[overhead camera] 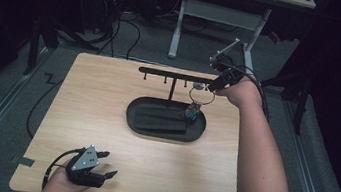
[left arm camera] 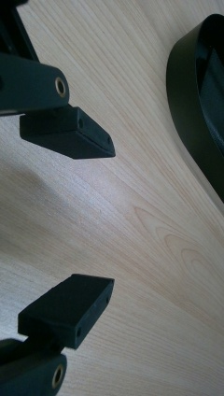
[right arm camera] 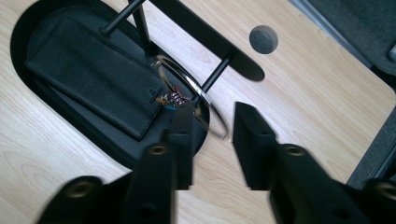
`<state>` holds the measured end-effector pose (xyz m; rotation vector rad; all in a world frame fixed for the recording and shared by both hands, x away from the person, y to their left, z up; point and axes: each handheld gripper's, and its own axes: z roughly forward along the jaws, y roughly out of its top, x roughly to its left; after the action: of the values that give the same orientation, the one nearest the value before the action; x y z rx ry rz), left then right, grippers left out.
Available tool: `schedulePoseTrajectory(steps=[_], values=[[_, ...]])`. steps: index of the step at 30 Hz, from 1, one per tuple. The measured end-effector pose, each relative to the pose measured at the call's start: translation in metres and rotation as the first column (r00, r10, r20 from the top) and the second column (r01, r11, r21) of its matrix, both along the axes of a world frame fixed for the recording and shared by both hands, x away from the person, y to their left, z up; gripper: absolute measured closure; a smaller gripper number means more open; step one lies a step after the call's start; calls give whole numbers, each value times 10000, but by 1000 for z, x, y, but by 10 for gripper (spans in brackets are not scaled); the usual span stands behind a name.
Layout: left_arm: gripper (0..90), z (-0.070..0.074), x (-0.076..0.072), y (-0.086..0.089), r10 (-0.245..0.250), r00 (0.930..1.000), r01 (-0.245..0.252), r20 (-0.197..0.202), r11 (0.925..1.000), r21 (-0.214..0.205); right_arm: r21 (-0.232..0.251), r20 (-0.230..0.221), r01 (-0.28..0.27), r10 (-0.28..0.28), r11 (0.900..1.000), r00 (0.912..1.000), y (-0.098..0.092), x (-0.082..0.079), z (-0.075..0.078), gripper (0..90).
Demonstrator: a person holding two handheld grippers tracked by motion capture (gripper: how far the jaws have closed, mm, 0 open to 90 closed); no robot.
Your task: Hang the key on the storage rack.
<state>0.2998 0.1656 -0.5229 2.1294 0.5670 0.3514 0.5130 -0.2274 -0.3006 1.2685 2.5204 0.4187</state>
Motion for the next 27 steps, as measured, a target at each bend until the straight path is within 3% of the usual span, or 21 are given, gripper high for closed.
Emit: schedulePoseTrajectory(steps=[3, 6, 8, 9, 11, 12, 13, 14, 15, 18, 19, 21, 27], values=[[317, 1, -1, -1, -28, 10000, 28, 6, 10000, 24, 84, 270, 155, -157, 9998, 9995, -2, -11, 0, 612], [315, 0, -1, -2, -47, 10000, 47, -20, 10000, 54, 300, 915, -55, 27, 9995, 9958, -2, -43, -11, 496], [315, 0, 0, -2, -41, 10000, 41, -26, 10000, 69, 310, 1131, -44, 9, 9995, 9936, -3, -51, -16, 476], [314, 0, 0, -2, -6, 10000, 6, -35, 10000, 52, 321, 1525, 105, -153, 9994, 9882, -4, -67, -29, 451], [312, 0, -1, -1, 44, 10000, -44, -46, 10000, 55, 201, 1791, -48, 12, 9998, 9838, -5, -81, -42, 432], [312, 0, -1, -1, 44, 10000, -44, -46, 10000, 55, 201, 1791, -48, 12, 9998, 9838, -5, -81, -42, 432], [312, 0, -1, -1, 107, 9999, -107, -68, 9999, 5, 353, 1974, -89, 17, 9993, 9803, -9, -94, -54, 409], [312, 0, -1, -1, 107, 9999, -107, -68, 9999, 5, 353, 1974, -89, 17, 9993, 9803, -9, -94, -54, 409], [312, 1, -2, 0, 142, 9999, -143, -85, 9999, -83, 684, 2230, -86, -69, 9976, 9748, -14, -105, -65, 372], [312, 2, -3, 0, 144, 9999, -145, -78, 9998, -109, 809, 2481, -67, -136, 9967, 9686, -18, -116, -77, 340], [312, 1, -3, -1, 143, 9999, -144, -53, 9998, -118, 1075, 2701, -59, -235, 9942, 9626, -21, -128, -88, 314], [311, 1, -2, -2, 119, 9999, -119, -69, 9999, -89, 1433, 2826, 2, -411, 9897, 9584, -25, -139, -100, 303], [309, 0, -1, -3, 134, 9999, -135, -75, 9999, -68, 2264, 3456, 213, -1008, 9738, 9330, -31, -171, -141, 251]])
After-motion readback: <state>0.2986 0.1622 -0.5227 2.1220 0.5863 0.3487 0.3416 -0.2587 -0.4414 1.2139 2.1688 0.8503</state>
